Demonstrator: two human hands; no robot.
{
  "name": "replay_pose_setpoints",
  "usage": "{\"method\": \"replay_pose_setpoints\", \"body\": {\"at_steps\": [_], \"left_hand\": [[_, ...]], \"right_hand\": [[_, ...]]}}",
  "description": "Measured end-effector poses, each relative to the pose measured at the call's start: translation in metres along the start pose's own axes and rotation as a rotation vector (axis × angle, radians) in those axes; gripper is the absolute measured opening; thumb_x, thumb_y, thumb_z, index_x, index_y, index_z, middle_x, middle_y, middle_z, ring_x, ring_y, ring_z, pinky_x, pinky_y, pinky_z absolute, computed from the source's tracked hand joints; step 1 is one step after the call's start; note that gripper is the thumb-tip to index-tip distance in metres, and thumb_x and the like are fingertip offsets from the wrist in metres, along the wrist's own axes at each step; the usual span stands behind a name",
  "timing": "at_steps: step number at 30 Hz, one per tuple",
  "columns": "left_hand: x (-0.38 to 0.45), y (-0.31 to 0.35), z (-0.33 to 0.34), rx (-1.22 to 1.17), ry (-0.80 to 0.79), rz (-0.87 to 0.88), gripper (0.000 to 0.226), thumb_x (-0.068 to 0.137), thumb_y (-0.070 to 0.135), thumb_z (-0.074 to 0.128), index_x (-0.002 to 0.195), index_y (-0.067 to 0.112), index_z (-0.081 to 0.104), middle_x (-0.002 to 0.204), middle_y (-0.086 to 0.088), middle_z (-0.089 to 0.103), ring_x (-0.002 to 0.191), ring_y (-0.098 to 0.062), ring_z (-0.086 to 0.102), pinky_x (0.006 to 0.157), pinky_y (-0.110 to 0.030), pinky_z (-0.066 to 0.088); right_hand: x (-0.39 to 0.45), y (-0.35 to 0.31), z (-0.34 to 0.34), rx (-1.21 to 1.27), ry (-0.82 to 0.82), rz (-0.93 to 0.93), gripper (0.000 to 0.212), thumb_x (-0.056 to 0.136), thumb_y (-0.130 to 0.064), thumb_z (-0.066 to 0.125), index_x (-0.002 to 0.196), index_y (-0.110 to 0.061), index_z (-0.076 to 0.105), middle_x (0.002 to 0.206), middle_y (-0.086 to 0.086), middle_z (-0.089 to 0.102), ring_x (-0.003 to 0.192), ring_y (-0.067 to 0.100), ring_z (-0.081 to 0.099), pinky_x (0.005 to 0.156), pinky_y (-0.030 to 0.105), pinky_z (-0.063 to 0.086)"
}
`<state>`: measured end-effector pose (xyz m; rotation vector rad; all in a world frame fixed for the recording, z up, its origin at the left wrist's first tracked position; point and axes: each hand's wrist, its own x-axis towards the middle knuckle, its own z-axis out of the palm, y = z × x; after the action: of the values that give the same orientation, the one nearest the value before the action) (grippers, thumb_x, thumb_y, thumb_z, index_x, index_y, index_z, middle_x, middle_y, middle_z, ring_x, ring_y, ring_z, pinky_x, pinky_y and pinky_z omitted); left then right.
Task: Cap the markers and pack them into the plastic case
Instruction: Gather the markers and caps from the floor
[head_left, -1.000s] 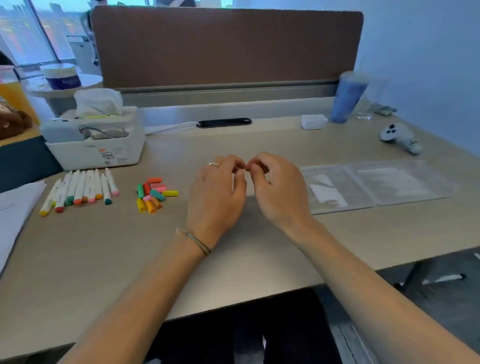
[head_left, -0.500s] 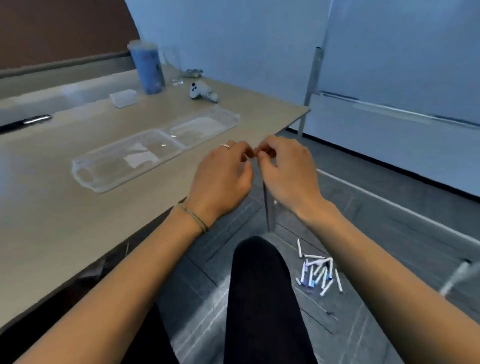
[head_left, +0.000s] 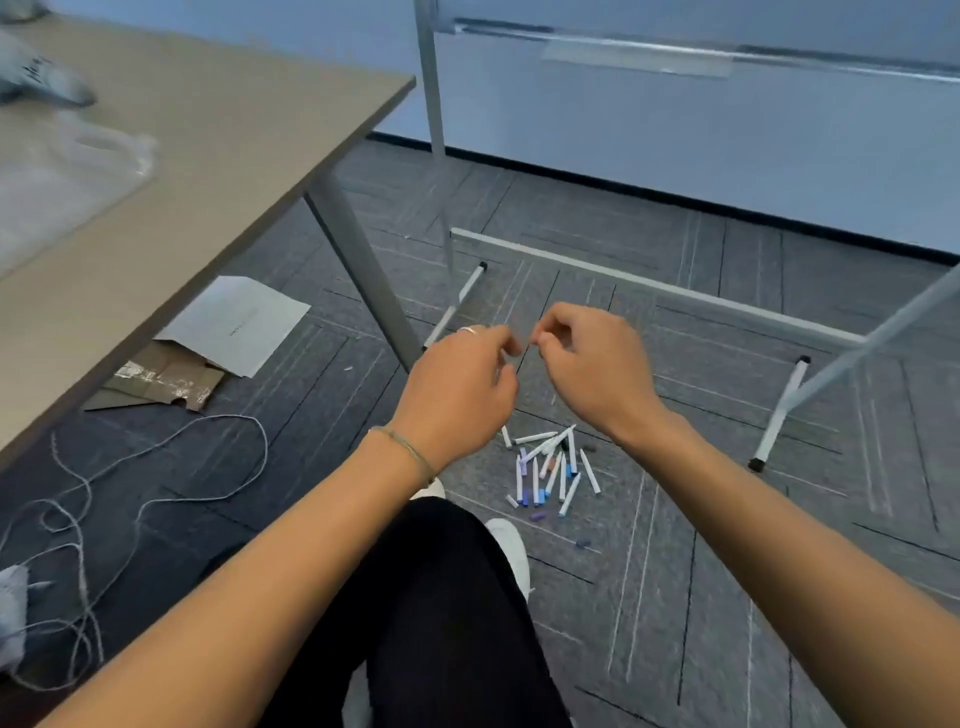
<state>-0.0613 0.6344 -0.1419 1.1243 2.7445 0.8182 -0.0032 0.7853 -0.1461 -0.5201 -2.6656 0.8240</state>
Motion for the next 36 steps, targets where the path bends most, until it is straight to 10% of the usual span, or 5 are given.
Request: {"method": "replay_pose_setpoints", "body": {"at_steps": [22,29,36], "left_hand": [[0.157,-0.253,0.417,-0.011,-0.58,-0.784,0.037,0.097,0.033,0.051,0.065,0.015,0.048,0.065,-0.005,0.052,0.055,-0.021,0.046,0.05,-0.027,0.035],[0.173,-0.283,0.482,0.093,-0.578,-0.784,0.055,0.089,0.066,0.057,0.065,0.017,0.051,0.062,-0.002,0.054,0.059,-0.021,0.054,0.056,-0.028,0.04],[0.169,-0.299,0.487,-0.041,-0.499,-0.694,0.046,0.1,0.036,0.053,0.059,0.015,0.048,0.055,-0.003,0.047,0.055,-0.025,0.047,0.052,-0.03,0.035]], "right_hand": [[0.08,0.345,0.324,0.259,-0.403,0.902,0.024,0.093,-0.017,0.059,0.076,-0.019,0.076,0.069,0.003,0.075,0.062,0.023,0.063,0.061,0.042,0.051],[0.088,0.378,0.363,0.413,-0.419,1.123,0.029,0.097,-0.026,0.065,0.08,-0.004,0.077,0.065,0.007,0.075,0.04,0.009,0.05,0.04,0.021,0.035],[0.105,0.386,0.391,0.405,-0.454,1.257,0.035,0.097,-0.031,0.069,0.085,0.002,0.071,0.069,0.011,0.076,0.036,0.01,0.057,0.037,0.02,0.036]]}}
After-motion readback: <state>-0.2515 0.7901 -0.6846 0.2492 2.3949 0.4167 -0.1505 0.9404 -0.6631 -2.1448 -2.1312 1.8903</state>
